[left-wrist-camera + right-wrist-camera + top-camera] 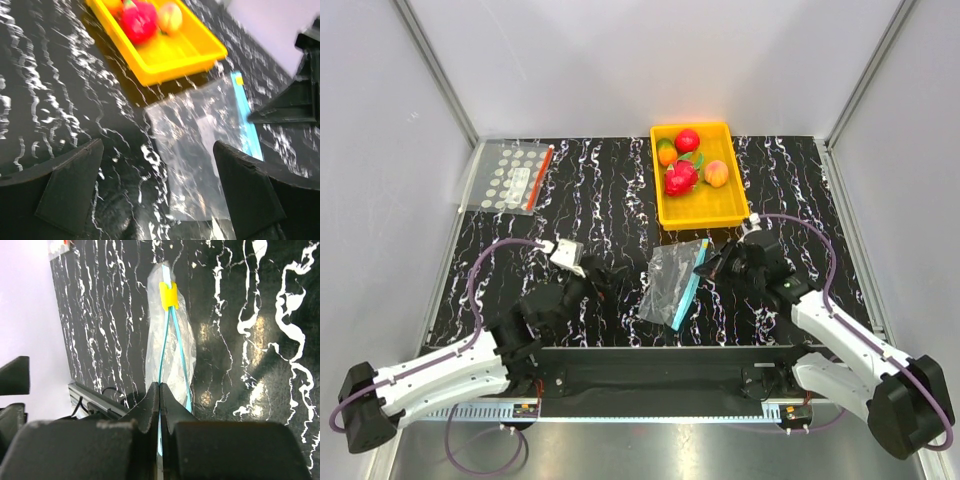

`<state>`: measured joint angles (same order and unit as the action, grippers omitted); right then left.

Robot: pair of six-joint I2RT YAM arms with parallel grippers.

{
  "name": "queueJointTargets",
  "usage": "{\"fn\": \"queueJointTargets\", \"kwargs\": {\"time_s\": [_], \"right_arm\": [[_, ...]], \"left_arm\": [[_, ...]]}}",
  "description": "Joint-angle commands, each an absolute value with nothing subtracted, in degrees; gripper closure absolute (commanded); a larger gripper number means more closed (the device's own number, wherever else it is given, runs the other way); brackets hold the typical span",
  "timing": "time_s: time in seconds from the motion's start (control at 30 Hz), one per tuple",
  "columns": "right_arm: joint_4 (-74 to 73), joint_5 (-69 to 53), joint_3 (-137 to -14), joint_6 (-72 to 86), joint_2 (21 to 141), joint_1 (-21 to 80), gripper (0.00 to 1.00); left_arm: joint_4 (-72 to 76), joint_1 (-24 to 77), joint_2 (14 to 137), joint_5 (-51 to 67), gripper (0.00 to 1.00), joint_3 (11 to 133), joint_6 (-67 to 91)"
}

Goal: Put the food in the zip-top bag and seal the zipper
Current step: Pick up the zipper food storage bag at the center of the board, then open the zipper of the food storage bag.

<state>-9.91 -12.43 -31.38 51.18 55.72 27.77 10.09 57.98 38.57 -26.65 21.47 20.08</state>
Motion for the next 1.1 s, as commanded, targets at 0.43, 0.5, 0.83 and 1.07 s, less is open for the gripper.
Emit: {"fn": "queueJointTargets", "kwargs": {"time_s": [0.43,0.5,0.83,1.07], "right_arm": [[-28.9,1.04,-44.55,63.01,54.58,28.56,1.0],[-31.28,2.72,-45.87,64.15,54.67,28.65,1.0],[-29.97,1.41,-45.26,64.86,54.93,28.74,1.0],[-28.13,0.88,-44.65,64.25,54.58,28.92,1.0]], "left_arm": [[9.23,68.03,58.53,-26.2,0.17,39.45,4.57],[9.49,68.29,60.64,-24.79,0.24,41.13,3.69],[10.55,70.22,70.48,-18.46,0.34,48.68,2.9],[4.52,70.31,76.89,-16.34,0.37,54.91,9.39]]}}
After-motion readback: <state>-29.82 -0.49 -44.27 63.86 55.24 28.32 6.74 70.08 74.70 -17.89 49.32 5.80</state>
